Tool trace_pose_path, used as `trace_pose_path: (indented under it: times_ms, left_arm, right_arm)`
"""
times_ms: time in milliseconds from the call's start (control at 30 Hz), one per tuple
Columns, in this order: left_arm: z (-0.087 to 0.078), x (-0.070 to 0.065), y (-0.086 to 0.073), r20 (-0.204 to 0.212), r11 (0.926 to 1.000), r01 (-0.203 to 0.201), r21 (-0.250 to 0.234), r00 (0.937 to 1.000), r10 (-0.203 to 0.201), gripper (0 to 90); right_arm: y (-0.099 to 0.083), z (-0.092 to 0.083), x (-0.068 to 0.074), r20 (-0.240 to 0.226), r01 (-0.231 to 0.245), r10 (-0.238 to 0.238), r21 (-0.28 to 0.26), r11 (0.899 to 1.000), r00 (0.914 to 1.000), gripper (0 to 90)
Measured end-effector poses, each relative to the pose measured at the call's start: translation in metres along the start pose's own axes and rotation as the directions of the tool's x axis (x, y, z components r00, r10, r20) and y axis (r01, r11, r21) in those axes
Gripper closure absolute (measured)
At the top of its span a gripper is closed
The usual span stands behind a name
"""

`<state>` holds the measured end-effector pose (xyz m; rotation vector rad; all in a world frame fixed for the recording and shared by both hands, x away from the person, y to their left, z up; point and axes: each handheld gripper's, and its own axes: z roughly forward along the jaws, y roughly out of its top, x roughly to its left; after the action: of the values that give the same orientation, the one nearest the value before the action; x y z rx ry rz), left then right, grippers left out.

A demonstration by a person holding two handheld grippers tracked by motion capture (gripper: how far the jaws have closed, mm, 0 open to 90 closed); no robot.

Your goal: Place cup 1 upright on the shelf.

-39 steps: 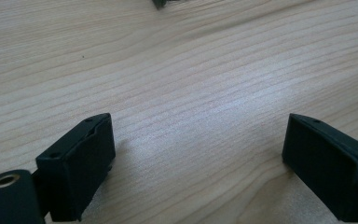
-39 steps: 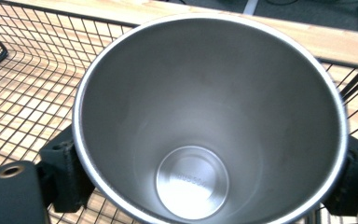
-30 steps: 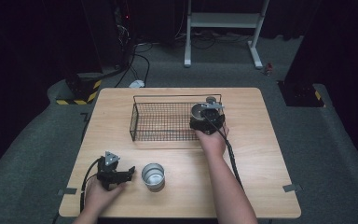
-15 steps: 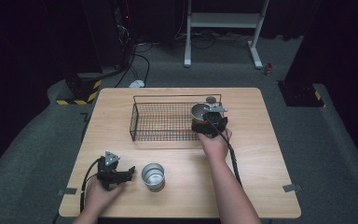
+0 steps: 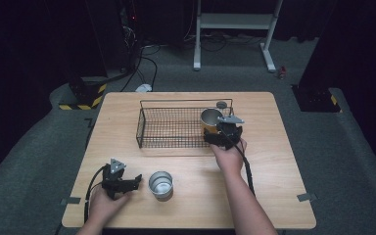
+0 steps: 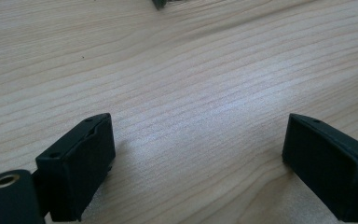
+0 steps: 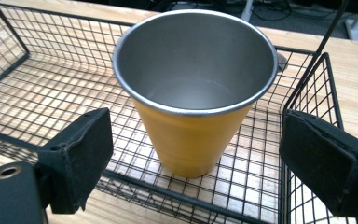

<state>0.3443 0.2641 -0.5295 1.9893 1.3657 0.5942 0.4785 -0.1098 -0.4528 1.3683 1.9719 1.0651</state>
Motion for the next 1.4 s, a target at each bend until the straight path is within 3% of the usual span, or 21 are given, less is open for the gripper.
trace_pose_path:
  times_ms: [233,800,1100,1400]
  left_arm:
    - [0.000,0.000,0.000,0.000,1.0000,0.000,0.000,1.0000,0.000,9.6]
    - [0.000,-0.001,0.000,0.001,1.0000,0.007,-0.003,1.0000,-0.007,9.6]
    - [0.000,0.000,0.000,0.000,1.0000,0.000,0.000,1.0000,0.000,9.6]
    - [0.000,-0.001,0.000,0.001,1.0000,0.007,-0.003,1.0000,-0.007,9.6]
  right_arm:
    - [-0.009,-0.016,0.005,-0.034,0.019,-0.019,-0.019,1.000,0.9992,10.0]
    - [-0.046,-0.057,0.007,-0.025,0.049,-0.050,-0.059,0.997,0.9984,10.4]
    - [-0.074,-0.069,0.005,-0.044,0.056,-0.057,-0.033,0.998,0.9974,11.0]
    - [-0.112,-0.073,0.002,-0.062,0.077,-0.073,0.066,0.995,0.9954,11.0]
